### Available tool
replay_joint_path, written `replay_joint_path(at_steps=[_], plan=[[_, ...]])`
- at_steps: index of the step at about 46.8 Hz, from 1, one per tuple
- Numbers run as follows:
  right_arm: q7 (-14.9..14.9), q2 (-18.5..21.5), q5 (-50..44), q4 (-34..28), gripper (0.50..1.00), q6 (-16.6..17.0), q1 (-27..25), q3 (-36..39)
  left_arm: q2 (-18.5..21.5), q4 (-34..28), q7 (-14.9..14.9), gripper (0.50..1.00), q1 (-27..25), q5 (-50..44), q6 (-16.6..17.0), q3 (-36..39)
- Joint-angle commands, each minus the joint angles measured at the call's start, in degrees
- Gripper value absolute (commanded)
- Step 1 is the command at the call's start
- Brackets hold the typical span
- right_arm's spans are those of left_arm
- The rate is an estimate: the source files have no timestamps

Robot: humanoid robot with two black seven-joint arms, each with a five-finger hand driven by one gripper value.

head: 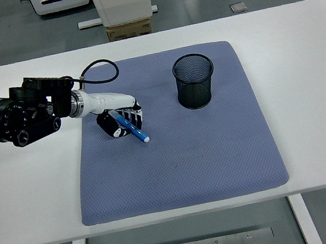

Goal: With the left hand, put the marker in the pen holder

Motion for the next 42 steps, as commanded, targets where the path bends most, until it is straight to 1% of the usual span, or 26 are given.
replay_joint_path(at_steps=[1, 22, 33, 37, 39, 42], plan=[[0.0, 0.0, 0.0, 0.0, 1.0, 0.0, 0.0, 0.0, 0.1, 0.0, 0.0, 0.5, 0.0, 0.0, 0.0, 0.0], [0.0, 0.0, 0.0, 0.0, 1.0, 0.0, -0.1, 0.0, 0.6, 0.0, -0.1, 0.5, -2.8, -0.7, -0.4, -0.9], [0.0, 0.0, 0.0, 0.0, 1.0, 0.0, 0.0, 0.0, 0.7, -0.1, -0.2, 0.5, -3.0, -1.0, -0.4, -2.5], [0.0, 0.0, 0.0, 0.0, 1.0, 0.0, 0.0, 0.0, 0.7, -0.1, -0.2, 0.5, -3.0, -1.1, -1.0, -3.1], [0.0, 0.0, 0.0, 0.0, 1.0, 0.0, -0.1, 0.0, 0.7, 0.0, -0.2, 0.5, -3.2, -1.1, -1.7, -4.2], [0.0, 0.0, 0.0, 0.0, 1.0, 0.0, 0.0, 0.0, 0.7, 0.0, -0.2, 0.5, -4.0, -1.3, -1.8, -4.9]])
